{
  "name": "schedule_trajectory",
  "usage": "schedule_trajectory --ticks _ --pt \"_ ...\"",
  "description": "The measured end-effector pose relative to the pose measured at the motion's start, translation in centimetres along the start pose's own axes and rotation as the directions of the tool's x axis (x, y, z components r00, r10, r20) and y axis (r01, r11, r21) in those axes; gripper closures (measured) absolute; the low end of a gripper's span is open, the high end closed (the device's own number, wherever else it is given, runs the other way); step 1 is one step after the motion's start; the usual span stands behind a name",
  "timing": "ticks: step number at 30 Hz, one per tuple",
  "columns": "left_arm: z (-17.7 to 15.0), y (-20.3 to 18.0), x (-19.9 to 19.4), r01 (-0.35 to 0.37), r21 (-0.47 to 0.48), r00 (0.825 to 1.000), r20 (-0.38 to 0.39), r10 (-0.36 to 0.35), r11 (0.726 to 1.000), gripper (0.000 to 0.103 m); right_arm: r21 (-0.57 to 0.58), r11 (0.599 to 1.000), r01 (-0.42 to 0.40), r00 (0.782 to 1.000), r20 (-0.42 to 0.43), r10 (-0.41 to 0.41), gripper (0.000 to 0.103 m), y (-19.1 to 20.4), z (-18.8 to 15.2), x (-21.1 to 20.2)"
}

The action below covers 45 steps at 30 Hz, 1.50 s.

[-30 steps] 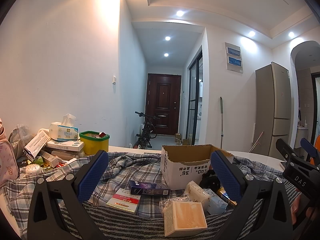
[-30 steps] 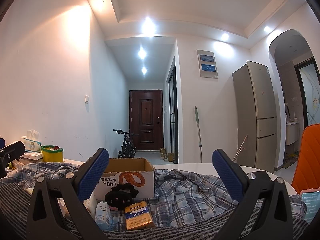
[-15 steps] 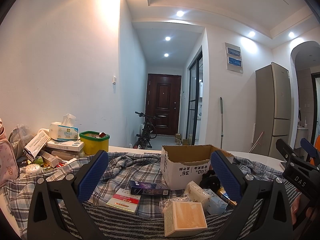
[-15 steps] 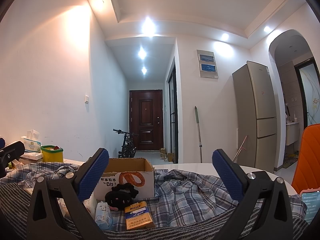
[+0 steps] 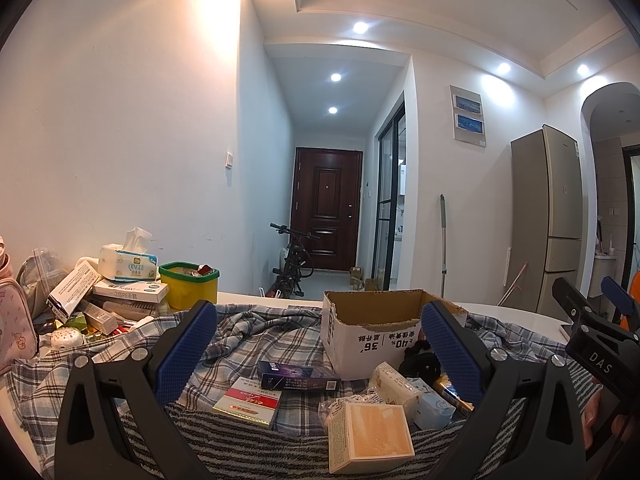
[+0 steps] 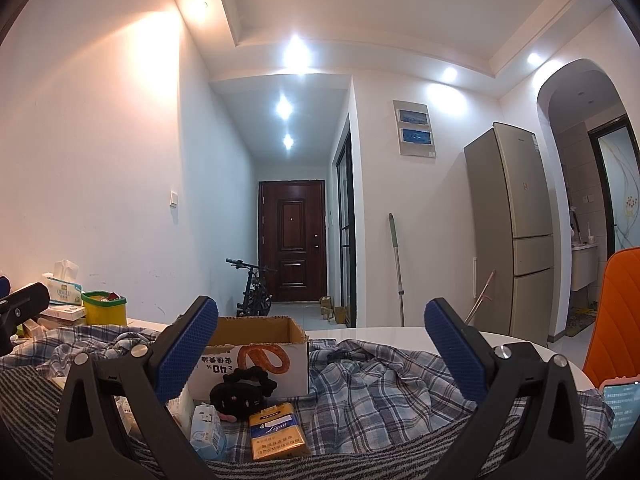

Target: Organize objects

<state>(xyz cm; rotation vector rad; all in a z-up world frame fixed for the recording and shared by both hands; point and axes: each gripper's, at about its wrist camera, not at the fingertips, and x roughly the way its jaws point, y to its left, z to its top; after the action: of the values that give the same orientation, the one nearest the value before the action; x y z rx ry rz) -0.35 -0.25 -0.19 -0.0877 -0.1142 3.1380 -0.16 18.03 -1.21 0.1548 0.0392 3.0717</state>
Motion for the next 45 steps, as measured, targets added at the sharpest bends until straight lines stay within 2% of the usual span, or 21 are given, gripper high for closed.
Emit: schedule_trajectory --ticks 38,45 --pt "0.05 0.00 0.01 -0.002 -0.005 1.000 0.005 0.002 1.000 0.000 -0.007 1.000 -0.003 1.000 0.024 0.003 0.000 0.07 0.11 0.02" --pt "0.05 0.00 0.00 -0.001 -0.005 1.000 0.005 0.001 1.000 0.000 0.005 1.000 0.001 1.000 -0.011 -0.001 0.000 0.13 0.05 0.33"
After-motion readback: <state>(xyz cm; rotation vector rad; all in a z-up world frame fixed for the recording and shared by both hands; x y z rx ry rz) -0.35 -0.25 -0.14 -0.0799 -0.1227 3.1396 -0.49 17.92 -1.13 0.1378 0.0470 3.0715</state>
